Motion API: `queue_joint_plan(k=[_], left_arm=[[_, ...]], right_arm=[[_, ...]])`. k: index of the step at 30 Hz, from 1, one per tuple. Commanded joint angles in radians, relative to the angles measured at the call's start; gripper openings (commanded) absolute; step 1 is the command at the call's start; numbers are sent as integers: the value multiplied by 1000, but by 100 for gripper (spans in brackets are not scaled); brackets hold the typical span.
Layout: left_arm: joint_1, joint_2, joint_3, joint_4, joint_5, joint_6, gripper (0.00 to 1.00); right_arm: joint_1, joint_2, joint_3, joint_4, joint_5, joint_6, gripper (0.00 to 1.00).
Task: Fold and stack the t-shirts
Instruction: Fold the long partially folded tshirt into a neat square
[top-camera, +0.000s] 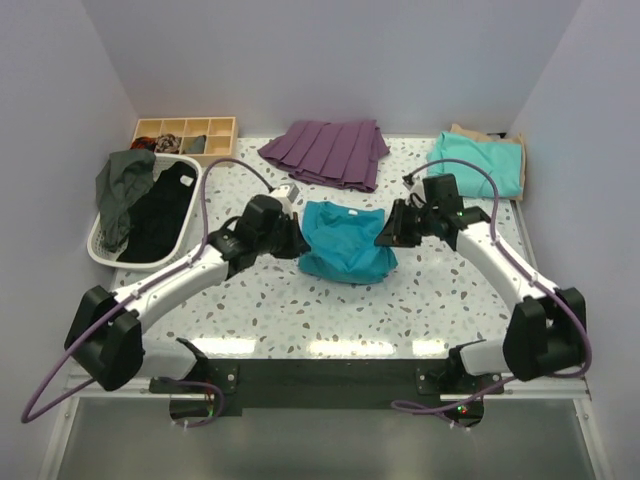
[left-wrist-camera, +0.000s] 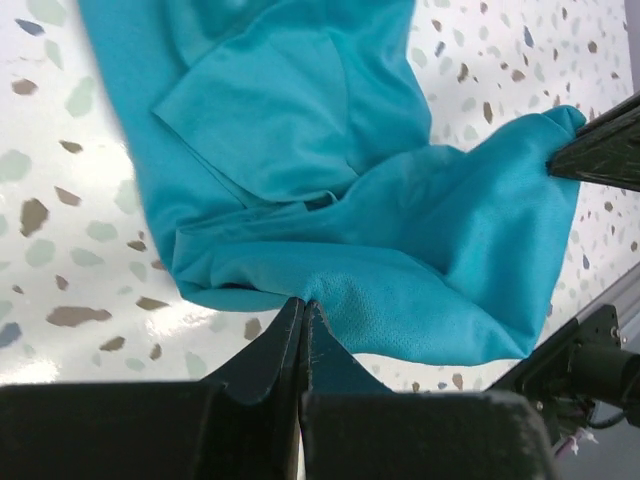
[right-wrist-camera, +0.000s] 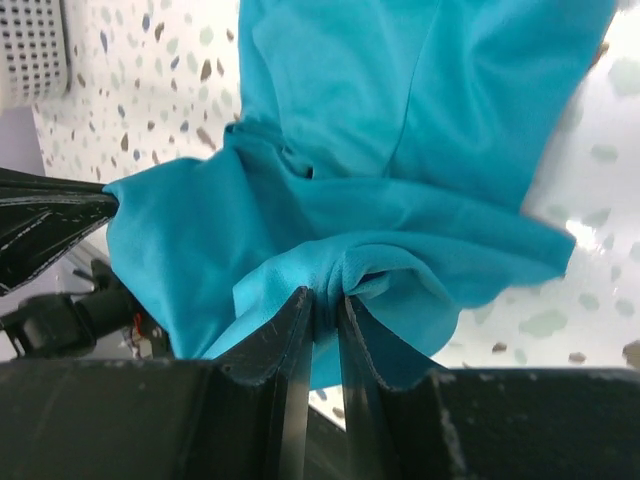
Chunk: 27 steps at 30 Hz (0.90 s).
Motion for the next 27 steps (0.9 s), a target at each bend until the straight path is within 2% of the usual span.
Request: queue_joint_plan(k=[1,11,15,27], left_arm=[[101,82,95,67,35,61,0],[205,419,391,117,89,119,0],[254,582,512,134,101,136,0],[377,870,774,140,174,165,0]], right_arm=[[-5,113,159,45,46,-50,20],[-41,504,487,53,30,-45,20],[-64,688,624,82,32,-28,13],[-140,941,934,99,92,-15,9]])
